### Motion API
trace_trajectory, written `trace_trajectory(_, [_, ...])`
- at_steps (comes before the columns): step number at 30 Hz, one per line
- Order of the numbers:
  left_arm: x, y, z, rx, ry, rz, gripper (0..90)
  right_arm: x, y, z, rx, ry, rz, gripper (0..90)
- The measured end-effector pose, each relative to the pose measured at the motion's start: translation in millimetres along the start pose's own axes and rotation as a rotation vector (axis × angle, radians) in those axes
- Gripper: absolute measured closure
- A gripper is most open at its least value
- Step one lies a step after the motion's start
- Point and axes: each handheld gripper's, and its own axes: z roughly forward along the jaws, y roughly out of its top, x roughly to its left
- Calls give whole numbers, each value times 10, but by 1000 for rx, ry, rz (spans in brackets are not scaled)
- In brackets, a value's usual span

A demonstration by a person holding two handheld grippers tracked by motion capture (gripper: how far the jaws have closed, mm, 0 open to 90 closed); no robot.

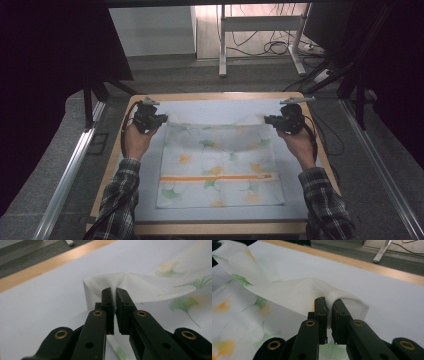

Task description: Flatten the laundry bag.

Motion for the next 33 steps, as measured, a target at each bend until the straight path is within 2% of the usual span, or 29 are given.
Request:
trace_trajectory(2, [38,90,68,-4,8,-19,857,-60,99,78,0,-21,7,831])
trace_trajectory(5, [86,185,171,2,38,-25,856,-138,235,195,-5,-45,22,828])
trace_trajectory(7, [127,238,241,8,70,-36,842,-192,323,278,-14,-69,34,808])
trace_trajectory(8, [155,264,277,23,108,-45,819,-215,353,309,-20,-81,37,784])
trace_trajectory(10, [196,288,296,37,181,-61,697,-267,419,395,-35,-125,45,738])
trace_trajectory(12, [227,291,258,30,217,-65,594,-318,449,486,-42,-159,56,684])
trace_trajectory(13, [234,286,237,19,219,-64,527,-342,457,536,-33,-177,61,656])
trace_trajectory(15, [242,252,175,-2,210,-50,425,-355,453,584,-31,-197,62,599])
trace_trajectory(19, [238,111,109,-18,138,-32,310,-328,431,569,-24,-206,42,551])
trace_trajectory(23, [178,-79,105,-1,80,4,265,-310,404,472,-15,-192,27,503])
trace_trajectory(26, [101,-234,122,8,14,26,235,-320,352,407,4,-174,23,478])
trace_trajectory(31, [-55,-477,164,36,-53,76,194,-308,139,321,28,-137,7,454])
trace_trajectory(33, [-95,-583,181,40,-81,74,188,-290,29,305,40,-110,-1,433])
